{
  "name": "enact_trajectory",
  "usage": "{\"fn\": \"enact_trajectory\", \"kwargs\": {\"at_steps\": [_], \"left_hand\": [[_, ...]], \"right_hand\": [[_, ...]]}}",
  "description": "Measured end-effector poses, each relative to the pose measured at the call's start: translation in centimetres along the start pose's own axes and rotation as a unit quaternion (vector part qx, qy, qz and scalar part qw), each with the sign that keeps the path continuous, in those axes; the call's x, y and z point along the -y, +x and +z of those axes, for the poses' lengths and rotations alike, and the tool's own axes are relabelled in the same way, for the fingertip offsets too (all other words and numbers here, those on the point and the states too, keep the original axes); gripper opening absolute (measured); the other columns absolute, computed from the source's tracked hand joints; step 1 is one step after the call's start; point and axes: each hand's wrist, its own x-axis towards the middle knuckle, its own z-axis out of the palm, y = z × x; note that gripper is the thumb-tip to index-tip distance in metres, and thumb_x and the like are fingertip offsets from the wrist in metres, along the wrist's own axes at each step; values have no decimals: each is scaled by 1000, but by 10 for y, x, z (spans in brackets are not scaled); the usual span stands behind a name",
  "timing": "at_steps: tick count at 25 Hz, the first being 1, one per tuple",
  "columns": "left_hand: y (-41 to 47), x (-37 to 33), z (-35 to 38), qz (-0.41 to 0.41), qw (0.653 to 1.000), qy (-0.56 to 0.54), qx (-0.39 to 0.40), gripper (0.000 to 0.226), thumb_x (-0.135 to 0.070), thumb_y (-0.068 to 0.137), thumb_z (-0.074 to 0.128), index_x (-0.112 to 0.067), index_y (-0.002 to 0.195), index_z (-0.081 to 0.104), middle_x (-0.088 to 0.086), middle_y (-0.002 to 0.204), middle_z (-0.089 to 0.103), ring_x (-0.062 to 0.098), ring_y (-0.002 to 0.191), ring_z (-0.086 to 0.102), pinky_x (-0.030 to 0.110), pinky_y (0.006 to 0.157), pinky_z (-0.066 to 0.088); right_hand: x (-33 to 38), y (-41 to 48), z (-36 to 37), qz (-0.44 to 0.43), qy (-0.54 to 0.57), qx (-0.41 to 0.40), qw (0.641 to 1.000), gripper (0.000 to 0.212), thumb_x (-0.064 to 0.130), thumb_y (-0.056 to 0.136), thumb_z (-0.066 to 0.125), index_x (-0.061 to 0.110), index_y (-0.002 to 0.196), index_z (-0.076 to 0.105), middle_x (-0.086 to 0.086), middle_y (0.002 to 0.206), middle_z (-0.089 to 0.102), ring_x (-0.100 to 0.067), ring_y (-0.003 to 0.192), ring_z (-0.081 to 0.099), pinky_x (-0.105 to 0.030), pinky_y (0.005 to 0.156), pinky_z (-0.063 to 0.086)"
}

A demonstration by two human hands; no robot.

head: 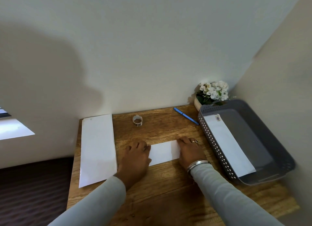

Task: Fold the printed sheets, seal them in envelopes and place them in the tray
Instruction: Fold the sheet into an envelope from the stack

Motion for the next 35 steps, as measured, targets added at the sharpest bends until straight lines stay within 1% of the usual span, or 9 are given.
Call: {"fn": "enact_trajectory", "kwargs": {"at_steps": [2,6,10,13,17,19,22,30,35], "left_hand": [[-15,22,4,-33,999,-19,-11,58,-52,99,45,-23,149,43,1,151,42,26,138,37,45,115,31],[-27,33,6,-46,999,-19,-10,60,-55,97,43,-22,147,47,0,147,44,24,134,39,40,111,35],[-25,30,4,-53,998,-33,-9,60,-57,97,44,-24,147,45,-3,148,42,22,135,37,38,111,34],[-26,29,3,-63,997,-46,-9,60,-58,94,48,-25,145,49,-3,146,46,22,133,41,39,109,37],[-26,29,2,-63,997,-38,-9,60,-56,95,50,-24,145,49,-2,145,46,23,134,41,41,109,38],[-26,30,0,-65,997,-42,-7,61,-57,95,49,-25,146,47,-3,148,44,22,136,38,40,111,36],[-19,26,-8,-72,997,-42,-1,66,-63,90,54,-26,144,48,-5,148,44,21,136,39,40,111,36],[-2,24,-20,-83,994,-62,20,67,-63,75,74,-26,128,54,-5,134,56,19,125,50,37,105,41],[2,22,-24,-84,992,-74,55,64,-62,73,76,-26,123,58,-3,132,54,21,123,47,41,108,41]], "right_hand": [[1,0,2,8,0,2,1000,58,21,87,48,22,144,42,4,147,40,-26,131,39,-44,106,42],[22,2,2,28,-41,4,999,55,25,89,49,15,143,43,-5,146,42,-30,132,40,-48,108,37],[85,-7,14,-90,-29,21,995,54,20,91,51,10,143,39,-13,147,38,-34,135,36,-49,111,34],[108,-13,22,-123,-9,6,992,53,20,95,48,12,146,36,-10,151,35,-32,140,31,-47,113,31],[65,-9,14,-83,11,-15,996,58,17,90,51,18,146,38,-2,150,38,-25,138,35,-42,112,34],[34,-5,7,-34,20,-18,999,61,20,86,53,22,146,39,3,149,39,-24,136,37,-42,111,36],[10,-2,0,8,13,-3,1000,59,28,91,50,23,148,37,4,151,38,-23,138,36,-44,111,37],[15,-7,-2,14,15,24,999,69,49,93,47,20,152,28,2,155,30,-24,143,26,-45,115,29],[12,-6,-1,6,19,42,999,82,62,87,49,21,153,24,1,156,26,-26,144,25,-47,116,28]]}}
